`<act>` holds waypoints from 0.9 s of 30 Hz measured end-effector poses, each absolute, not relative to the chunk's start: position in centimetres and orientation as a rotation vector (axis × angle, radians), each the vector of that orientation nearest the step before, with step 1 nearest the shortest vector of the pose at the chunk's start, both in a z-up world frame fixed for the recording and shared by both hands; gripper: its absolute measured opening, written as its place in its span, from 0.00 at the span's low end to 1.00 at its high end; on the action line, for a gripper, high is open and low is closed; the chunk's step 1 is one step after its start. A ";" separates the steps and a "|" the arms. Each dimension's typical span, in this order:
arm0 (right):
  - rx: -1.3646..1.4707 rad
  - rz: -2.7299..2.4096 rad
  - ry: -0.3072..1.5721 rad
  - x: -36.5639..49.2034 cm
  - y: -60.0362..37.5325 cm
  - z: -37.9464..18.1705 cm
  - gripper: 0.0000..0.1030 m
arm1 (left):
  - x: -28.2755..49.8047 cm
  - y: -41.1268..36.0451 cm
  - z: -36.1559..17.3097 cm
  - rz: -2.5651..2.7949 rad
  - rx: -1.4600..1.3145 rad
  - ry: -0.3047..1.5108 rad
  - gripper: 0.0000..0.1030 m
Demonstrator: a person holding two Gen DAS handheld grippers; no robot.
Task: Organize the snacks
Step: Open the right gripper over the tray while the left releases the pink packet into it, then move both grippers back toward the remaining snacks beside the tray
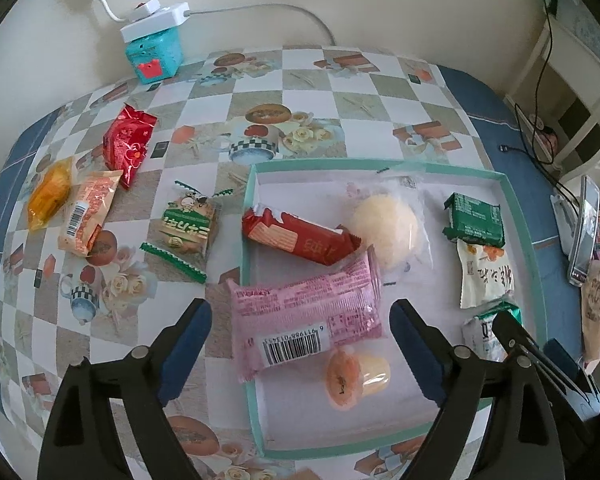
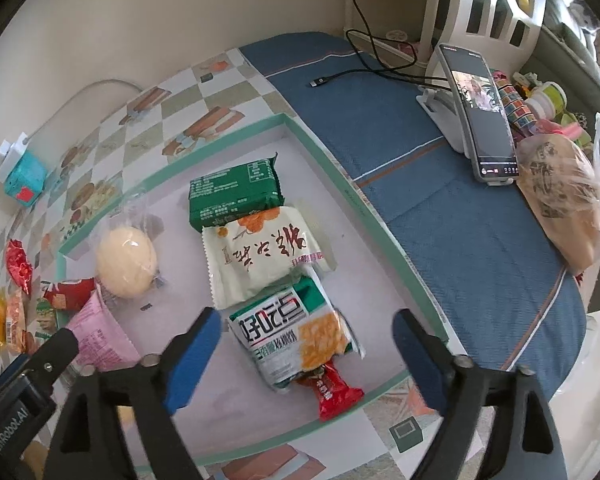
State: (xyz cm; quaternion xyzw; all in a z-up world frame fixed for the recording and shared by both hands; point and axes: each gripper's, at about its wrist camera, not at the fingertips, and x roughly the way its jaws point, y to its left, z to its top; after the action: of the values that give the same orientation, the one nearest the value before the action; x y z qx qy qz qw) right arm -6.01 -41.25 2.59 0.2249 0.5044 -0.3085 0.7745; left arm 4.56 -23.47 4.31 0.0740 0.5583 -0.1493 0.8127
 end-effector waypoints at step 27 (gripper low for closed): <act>0.401 -0.605 1.056 -4.0 -37.9 4.3 1.00 | 7.8 -15.3 6.2 -0.077 0.033 1.158 0.88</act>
State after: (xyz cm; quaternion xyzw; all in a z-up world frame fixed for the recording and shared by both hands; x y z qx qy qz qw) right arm -3.99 -37.88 4.29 0.1869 0.4928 -0.2824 0.8015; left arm 7.83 -15.34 6.24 0.0156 0.5468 -0.0365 0.8363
